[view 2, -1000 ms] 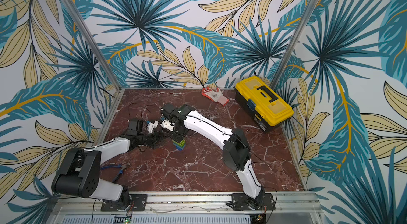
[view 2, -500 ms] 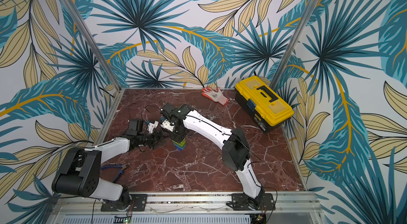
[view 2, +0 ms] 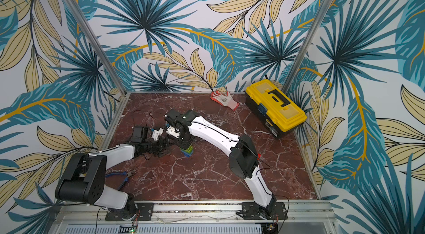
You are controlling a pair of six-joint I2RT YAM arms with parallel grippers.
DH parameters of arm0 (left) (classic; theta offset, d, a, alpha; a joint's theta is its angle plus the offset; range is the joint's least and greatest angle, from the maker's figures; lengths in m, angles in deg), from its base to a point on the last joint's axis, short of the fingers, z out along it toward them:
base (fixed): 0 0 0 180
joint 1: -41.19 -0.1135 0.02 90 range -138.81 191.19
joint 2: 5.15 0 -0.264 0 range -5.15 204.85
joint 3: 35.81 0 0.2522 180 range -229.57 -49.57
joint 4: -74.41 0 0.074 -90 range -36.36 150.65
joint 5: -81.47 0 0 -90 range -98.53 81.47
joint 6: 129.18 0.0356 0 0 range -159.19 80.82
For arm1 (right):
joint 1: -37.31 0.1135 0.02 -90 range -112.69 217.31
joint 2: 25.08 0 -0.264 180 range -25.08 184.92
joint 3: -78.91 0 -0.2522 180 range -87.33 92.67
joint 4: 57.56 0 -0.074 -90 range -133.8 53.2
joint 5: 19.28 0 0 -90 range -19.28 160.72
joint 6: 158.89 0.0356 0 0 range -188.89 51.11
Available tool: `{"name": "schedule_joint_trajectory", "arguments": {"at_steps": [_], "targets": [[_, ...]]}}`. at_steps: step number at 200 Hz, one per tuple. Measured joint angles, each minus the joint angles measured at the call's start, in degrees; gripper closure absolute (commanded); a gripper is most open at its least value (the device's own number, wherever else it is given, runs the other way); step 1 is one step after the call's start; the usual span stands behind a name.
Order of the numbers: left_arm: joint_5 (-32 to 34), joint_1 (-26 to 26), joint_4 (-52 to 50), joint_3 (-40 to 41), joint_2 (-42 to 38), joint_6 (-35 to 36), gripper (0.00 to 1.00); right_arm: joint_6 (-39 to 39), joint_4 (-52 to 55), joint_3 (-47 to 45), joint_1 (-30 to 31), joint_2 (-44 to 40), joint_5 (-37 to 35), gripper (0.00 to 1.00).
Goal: Assemble a carrot with lego
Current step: Assemble the lego brick with the lego brick, then place the lego brick at the center of the board.
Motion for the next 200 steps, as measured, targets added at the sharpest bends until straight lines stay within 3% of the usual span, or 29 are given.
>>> {"name": "schedule_joint_trajectory", "arguments": {"at_steps": [200], "targets": [[-1.51,-0.74,-0.02,0.00,0.00,-0.04,0.03,0.00,-6.40,-4.76,-1.60,-3.19,-1.70,0.68]]}}
